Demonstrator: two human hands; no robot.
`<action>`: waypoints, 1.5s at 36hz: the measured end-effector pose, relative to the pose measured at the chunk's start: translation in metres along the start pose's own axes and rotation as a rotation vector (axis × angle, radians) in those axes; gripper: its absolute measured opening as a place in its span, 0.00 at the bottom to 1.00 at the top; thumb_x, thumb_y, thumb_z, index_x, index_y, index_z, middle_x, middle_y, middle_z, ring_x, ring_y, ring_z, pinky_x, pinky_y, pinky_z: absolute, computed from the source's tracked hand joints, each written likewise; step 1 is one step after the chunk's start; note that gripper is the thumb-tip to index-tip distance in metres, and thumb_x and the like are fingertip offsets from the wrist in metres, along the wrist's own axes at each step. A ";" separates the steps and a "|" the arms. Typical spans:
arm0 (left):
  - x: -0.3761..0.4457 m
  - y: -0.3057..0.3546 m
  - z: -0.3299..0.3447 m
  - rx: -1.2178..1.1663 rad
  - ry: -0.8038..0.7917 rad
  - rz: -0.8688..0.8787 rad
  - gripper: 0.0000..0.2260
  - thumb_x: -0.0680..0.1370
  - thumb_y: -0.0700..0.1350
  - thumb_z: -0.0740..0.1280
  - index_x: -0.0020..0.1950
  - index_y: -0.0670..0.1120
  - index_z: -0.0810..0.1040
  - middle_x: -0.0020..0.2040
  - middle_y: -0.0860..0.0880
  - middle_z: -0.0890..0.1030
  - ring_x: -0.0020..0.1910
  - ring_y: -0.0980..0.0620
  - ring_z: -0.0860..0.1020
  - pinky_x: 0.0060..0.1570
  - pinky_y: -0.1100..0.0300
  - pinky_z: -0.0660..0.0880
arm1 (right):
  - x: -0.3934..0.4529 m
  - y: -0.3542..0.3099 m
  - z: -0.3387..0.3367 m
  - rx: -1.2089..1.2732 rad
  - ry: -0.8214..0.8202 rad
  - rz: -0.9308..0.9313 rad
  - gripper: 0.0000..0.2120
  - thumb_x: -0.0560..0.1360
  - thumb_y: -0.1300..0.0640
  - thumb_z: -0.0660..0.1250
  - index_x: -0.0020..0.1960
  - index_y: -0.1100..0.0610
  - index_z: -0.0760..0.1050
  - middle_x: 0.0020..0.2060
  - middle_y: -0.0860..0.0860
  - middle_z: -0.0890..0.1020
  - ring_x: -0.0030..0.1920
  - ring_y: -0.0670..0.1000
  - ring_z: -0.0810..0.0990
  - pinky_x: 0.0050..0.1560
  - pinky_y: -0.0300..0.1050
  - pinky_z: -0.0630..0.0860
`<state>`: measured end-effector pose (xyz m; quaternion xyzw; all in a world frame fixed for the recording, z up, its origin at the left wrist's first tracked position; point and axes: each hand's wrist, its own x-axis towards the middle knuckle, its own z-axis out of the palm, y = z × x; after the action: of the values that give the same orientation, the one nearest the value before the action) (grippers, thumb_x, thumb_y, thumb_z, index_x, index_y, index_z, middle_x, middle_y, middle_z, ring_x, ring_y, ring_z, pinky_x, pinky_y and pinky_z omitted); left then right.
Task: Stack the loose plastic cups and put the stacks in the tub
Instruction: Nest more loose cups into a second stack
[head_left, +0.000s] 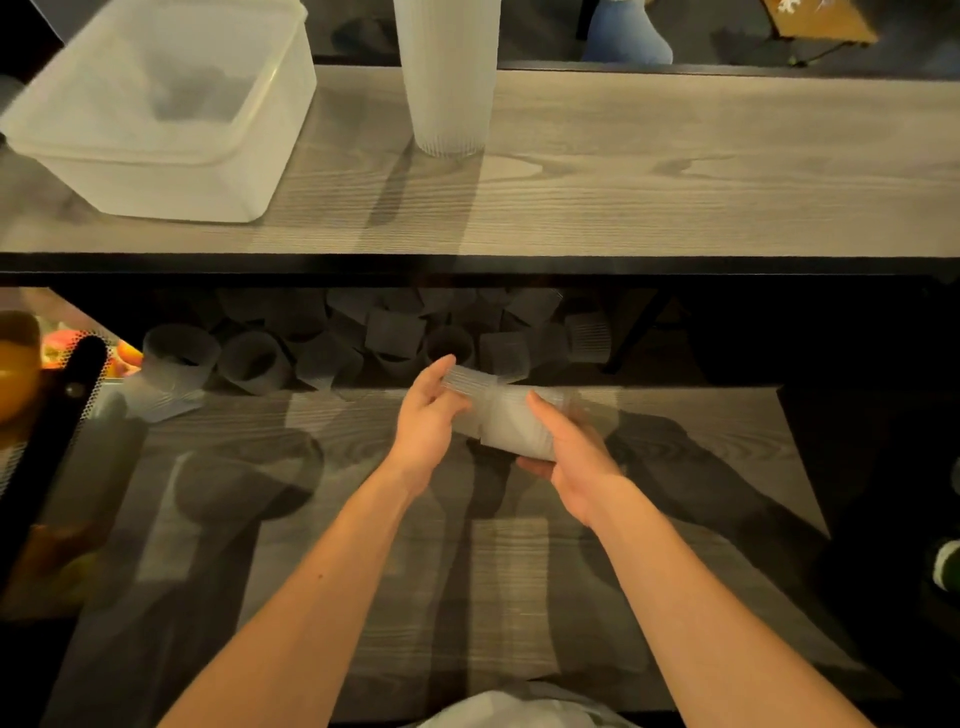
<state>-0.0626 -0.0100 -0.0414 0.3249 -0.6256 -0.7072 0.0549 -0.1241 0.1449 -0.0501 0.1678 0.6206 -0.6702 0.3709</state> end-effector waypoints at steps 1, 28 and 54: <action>-0.001 0.002 -0.001 0.040 -0.020 0.007 0.24 0.78 0.36 0.63 0.74 0.49 0.69 0.69 0.51 0.74 0.65 0.56 0.72 0.60 0.66 0.69 | 0.001 0.001 0.002 -0.017 -0.006 -0.010 0.24 0.77 0.44 0.73 0.69 0.50 0.74 0.61 0.53 0.82 0.60 0.53 0.81 0.54 0.49 0.81; 0.098 0.028 -0.039 1.001 0.223 -0.022 0.17 0.82 0.53 0.60 0.65 0.44 0.76 0.62 0.41 0.77 0.60 0.39 0.76 0.59 0.49 0.72 | 0.002 -0.003 0.042 0.069 -0.022 -0.034 0.27 0.76 0.48 0.75 0.71 0.51 0.71 0.62 0.54 0.81 0.61 0.55 0.81 0.52 0.50 0.81; -0.023 0.005 -0.097 -0.551 -0.152 -0.096 0.14 0.83 0.43 0.53 0.62 0.44 0.75 0.44 0.49 0.84 0.43 0.52 0.80 0.48 0.57 0.75 | 0.001 0.010 0.085 0.019 0.068 -0.047 0.21 0.78 0.48 0.73 0.67 0.50 0.72 0.59 0.52 0.81 0.55 0.52 0.82 0.53 0.53 0.83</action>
<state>0.0054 -0.0825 -0.0279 0.2731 -0.3959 -0.8746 0.0606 -0.0976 0.0641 -0.0430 0.1793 0.6301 -0.6787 0.3321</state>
